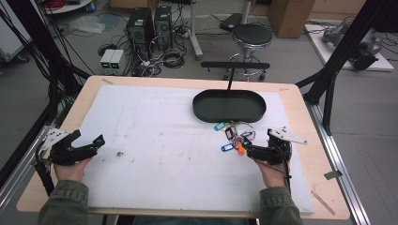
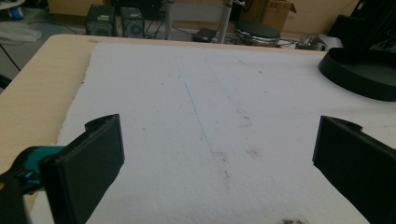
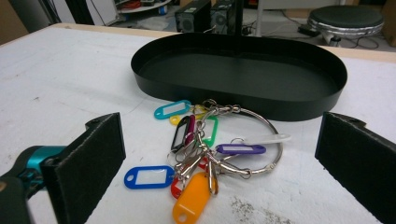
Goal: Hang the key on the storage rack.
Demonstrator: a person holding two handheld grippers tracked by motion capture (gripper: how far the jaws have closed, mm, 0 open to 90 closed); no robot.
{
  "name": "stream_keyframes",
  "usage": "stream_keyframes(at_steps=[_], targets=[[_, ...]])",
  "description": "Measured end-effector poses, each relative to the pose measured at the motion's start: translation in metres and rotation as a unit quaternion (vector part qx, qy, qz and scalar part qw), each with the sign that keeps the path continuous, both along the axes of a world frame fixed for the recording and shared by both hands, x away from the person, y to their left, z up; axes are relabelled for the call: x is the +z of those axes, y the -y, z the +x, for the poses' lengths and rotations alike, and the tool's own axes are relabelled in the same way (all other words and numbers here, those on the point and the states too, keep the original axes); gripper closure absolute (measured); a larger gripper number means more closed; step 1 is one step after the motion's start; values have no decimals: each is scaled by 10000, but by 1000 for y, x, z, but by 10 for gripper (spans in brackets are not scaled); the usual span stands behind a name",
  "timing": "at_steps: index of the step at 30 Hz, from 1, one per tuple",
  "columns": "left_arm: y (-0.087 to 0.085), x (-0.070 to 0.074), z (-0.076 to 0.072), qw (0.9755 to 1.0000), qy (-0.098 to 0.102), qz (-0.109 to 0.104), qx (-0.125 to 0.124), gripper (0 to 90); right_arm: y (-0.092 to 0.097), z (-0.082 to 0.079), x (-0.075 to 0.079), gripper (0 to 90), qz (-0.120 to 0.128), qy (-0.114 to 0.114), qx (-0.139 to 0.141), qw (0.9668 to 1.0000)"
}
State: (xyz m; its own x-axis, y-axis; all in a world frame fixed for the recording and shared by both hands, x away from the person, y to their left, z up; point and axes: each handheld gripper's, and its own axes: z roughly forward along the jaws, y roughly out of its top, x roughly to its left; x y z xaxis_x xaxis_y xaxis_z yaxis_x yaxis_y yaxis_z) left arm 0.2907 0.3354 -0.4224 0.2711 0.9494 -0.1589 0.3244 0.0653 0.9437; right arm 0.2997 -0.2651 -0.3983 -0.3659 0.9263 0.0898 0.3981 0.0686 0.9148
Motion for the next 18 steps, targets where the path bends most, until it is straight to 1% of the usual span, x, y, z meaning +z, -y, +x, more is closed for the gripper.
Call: stream_keyframes(at_steps=[5,7,10,14,15,16,17,18], targets=[[-1,0,0,10000,-39,22,-8,25,-2,7,4,5,-9,-6,65,10000],[0,-1,1,10000,-79,-6,-33,25,-5,13,6,5,4,-96,124,9999],[1,-1,1,9999,-115,20,-84,25,-8,18,8,5,9,-156,161,9997],[1,-2,1,9998,-160,31,-83,25,-11,23,11,5,-21,-193,221,9996],[1,-2,2,9998,-205,30,-77,25,-12,25,12,5,-47,-204,233,9995],[1,-2,2,9998,-205,30,-77,25,-13,26,13,5,-35,-229,240,9994],[1,-2,2,9996,-266,50,-65,25,-14,27,14,5,-48,-236,248,9994],[1,-2,2,9996,-266,50,-65,25,-14,27,14,5,-48,-236,248,9994]])
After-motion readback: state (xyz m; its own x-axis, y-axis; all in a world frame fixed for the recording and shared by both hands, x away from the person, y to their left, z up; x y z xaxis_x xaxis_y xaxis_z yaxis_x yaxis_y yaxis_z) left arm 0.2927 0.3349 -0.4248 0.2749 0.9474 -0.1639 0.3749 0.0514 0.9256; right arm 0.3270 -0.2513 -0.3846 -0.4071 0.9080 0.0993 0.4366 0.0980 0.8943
